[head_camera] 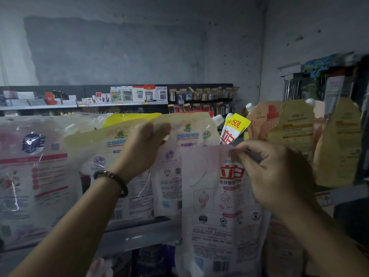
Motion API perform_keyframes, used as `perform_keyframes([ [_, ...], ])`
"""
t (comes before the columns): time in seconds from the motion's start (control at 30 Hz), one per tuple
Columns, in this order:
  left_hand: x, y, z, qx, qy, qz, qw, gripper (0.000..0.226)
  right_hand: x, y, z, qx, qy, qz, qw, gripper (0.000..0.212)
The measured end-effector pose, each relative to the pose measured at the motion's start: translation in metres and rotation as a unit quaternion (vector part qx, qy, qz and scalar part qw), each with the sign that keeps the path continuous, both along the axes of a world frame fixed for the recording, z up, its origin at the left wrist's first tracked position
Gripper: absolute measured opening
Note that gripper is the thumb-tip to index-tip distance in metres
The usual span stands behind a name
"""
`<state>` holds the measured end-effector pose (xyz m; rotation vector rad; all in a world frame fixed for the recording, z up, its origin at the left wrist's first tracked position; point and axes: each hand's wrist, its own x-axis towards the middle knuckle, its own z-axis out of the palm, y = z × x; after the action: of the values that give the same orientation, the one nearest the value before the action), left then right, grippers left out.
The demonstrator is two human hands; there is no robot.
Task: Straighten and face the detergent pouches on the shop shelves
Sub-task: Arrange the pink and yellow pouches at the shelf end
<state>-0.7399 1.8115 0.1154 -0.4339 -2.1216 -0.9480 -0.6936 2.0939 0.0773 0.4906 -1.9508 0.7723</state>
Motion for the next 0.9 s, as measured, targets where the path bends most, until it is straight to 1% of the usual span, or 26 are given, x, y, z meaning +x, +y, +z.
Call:
perform_keyframes([
  [0.03, 0.002, -0.005, 0.002, -0.020, -0.023, -0.022, 0.999, 0.009, -0.001, 0.000, -0.001, -0.001, -0.003, -0.002, 1.000, 0.030],
  [0.07, 0.003, -0.008, 0.005, -0.034, -0.039, -0.039, 0.998, 0.019, -0.002, 0.000, -0.001, -0.001, -0.005, -0.003, 1.000, 0.030],
  [0.1, 0.006, -0.007, 0.008, -0.043, -0.039, -0.054, 0.997, 0.036, -0.003, 0.000, -0.001, -0.001, -0.007, -0.002, 1.000, 0.030],
  [0.13, 0.007, -0.004, 0.010, -0.054, -0.027, -0.037, 0.998, 0.042, -0.003, -0.001, -0.002, 0.001, -0.007, -0.001, 1.000, 0.031],
  [0.17, 0.006, 0.000, 0.011, -0.065, -0.003, 0.007, 0.998, 0.041, -0.004, -0.001, -0.002, 0.001, -0.007, 0.003, 1.000, 0.031],
  [0.23, 0.006, 0.014, 0.013, -0.081, 0.056, 0.096, 0.991, 0.031, -0.004, -0.003, -0.002, -0.001, -0.009, 0.010, 1.000, 0.033],
  [0.27, 0.003, 0.019, 0.014, -0.070, 0.076, 0.113, 0.988, 0.027, -0.004, -0.004, -0.002, -0.003, -0.010, 0.012, 1.000, 0.034],
  [0.4, -0.003, 0.026, 0.016, -0.039, 0.119, 0.132, 0.983, 0.027, -0.002, -0.005, 0.000, -0.001, -0.004, 0.008, 1.000, 0.035],
  [0.7, -0.004, 0.030, 0.020, 0.044, 0.104, 0.111, 0.987, 0.022, 0.000, -0.008, 0.004, -0.002, 0.016, 0.012, 1.000, 0.033],
  [0.9, 0.014, 0.022, 0.042, 0.067, 0.135, 0.150, 0.977, 0.023, -0.003, -0.008, 0.004, -0.005, 0.012, 0.019, 1.000, 0.030],
])
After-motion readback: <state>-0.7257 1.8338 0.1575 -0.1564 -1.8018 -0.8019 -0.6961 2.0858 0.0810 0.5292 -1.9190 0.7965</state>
